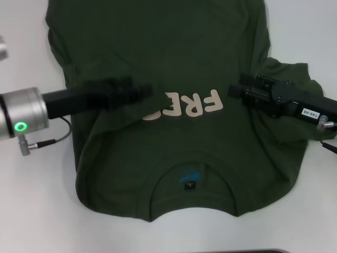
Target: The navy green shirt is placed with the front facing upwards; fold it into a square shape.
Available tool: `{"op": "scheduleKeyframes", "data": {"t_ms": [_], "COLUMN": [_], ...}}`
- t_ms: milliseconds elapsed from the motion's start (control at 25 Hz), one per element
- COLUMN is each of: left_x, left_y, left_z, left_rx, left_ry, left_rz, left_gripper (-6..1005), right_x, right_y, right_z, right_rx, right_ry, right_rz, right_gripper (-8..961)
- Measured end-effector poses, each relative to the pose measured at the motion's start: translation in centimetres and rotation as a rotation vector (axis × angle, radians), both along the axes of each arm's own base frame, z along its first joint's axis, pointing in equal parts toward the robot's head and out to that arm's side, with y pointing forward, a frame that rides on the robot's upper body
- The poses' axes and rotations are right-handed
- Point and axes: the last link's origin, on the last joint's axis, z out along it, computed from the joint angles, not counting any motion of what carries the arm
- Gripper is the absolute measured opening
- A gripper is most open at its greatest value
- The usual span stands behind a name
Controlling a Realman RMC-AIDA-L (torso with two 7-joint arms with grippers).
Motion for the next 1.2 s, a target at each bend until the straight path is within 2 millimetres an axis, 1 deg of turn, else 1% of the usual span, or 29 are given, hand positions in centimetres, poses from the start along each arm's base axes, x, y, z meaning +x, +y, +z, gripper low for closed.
{"op": "scheduleKeyframes", "data": {"t_ms": [120, 240, 560, 880, 1080, 1200], "left_x": [-0.5, -1.0, -1.8, -1.0, -0.8, -0.8], "left_y": [-0.2, -0.4, -0.9, -1.2, -1.1, -1.1], "left_z": [1.0, 1.6, 2.2, 2.6, 2.6, 2.6], "left_rx": [0.058, 0.075, 0.151, 0.267, 0.276, 0.276], "left_ry": [-0.038, -0.047, -0.068, -0.171, -0.181, -0.182], "left_rz": [0.013, 0.022, 0.016, -0.043, -0.051, -0.051], "left_gripper": [843, 843, 843, 843, 843, 843], "right_x": [0.0, 0.0, -0.1, 0.5, 1.6, 1.8], "right_y": [0.0, 0.1, 0.4, 0.3, -0.1, -0.3], "right_z": [0.0, 0.1, 0.3, 1.4, 2.7, 3.1], "right_rx": [0.001, 0.003, 0.015, 0.043, 0.046, 0.055], "right_ry": [-0.001, -0.003, -0.002, 0.037, 0.042, 0.043], "right_rz": [0.000, 0.001, 0.001, -0.041, -0.080, -0.082], "right_gripper": [699, 699, 699, 699, 699, 699]}}
